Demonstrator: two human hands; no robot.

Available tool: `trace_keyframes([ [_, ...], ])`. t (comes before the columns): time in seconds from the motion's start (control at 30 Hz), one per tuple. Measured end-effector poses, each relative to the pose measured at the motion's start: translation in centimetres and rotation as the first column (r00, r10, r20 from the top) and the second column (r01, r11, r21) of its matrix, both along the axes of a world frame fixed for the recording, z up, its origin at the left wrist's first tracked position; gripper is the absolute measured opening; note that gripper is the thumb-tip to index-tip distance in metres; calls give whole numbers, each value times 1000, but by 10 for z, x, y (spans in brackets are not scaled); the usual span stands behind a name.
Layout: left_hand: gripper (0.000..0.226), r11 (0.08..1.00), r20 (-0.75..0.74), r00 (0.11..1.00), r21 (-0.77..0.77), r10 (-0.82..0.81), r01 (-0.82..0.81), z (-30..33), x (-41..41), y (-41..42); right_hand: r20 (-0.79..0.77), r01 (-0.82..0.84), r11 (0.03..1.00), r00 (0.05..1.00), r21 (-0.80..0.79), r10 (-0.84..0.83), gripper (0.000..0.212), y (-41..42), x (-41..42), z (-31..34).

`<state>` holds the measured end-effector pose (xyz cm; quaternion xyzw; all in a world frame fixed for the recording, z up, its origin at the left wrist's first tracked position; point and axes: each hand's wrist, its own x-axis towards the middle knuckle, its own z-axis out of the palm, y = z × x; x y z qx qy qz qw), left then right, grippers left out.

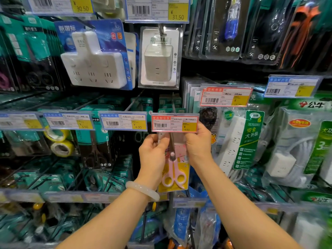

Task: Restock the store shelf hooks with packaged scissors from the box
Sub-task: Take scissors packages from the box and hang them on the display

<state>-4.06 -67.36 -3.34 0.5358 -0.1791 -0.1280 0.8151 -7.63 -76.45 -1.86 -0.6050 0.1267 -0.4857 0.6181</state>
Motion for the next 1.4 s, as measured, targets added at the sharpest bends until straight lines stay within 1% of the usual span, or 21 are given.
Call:
trace_keyframes([
  [0.17, 17, 1000, 17, 1000, -4, -7, 7, 2, 0, -2, -17, -39, 999, 999, -16, 39, 28, -3, -3, 2],
  [0.33, 17, 1000, 41, 999, -11, -6, 7, 2, -2, 1, -17, -35, 998, 999, -57, 34, 38, -3, -7, 4],
  [0.43, 16, 1000, 63, 998, -16, -1, 2, 2, -3, 2, -18, -60, 994, 998, -93, 59, 34, -5, -7, 5],
  [0.5, 16, 1000, 120, 993, 3, 18, -19, 1, -2, 3, -35, -82, 988, 996, -133, 78, 32, -9, -7, 5],
  [0.57, 16, 999, 188, 981, 12, 41, -44, 0, 0, 3, -61, -103, 978, 994, -181, 93, 34, -14, -7, 6],
  [0.67, 19, 998, 222, 973, 4, 65, -68, 0, 2, 1, -107, -130, 963, 988, -237, 108, 38, -20, -8, 11],
  [0.77, 22, 994, 219, 970, 3, 104, -107, -1, 1, -2, -147, -152, 942, 983, -300, 112, 37, -23, -10, 15],
  [0.83, 23, 994, 204, 973, -13, 111, -110, -2, 0, -2, -165, -153, 929, 981, -337, 102, 32, -26, -10, 14],
  [0.97, 24, 994, 203, 973, -5, 105, -107, -4, 1, 0, -176, -173, 927, 977, -333, 120, 23, -30, -10, 13],
  [1.03, 23, 994, 196, 975, 8, 104, -108, -4, 3, 0, -177, -192, 929, 974, -316, 141, 24, -31, -8, 13],
  [1.13, 28, 994, 177, 979, 4, 105, -107, -3, 5, -1, -158, -186, 937, 977, -296, 144, 27, -30, -5, 11],
  [1.2, 29, 995, 178, 979, 1, 101, -103, -3, 5, -2, -146, -172, 934, 981, -313, 131, 29, -29, -4, 9],
  [1.3, 25, 996, 162, 983, -15, 92, -91, -4, 4, -2, -139, -182, 921, 980, -346, 141, 35, -29, -4, 8],
  [1.4, 24, 997, 144, 987, -20, 74, -72, -4, 4, -3, -143, -202, 913, 977, -354, 161, 35, -29, -4, 9],
])
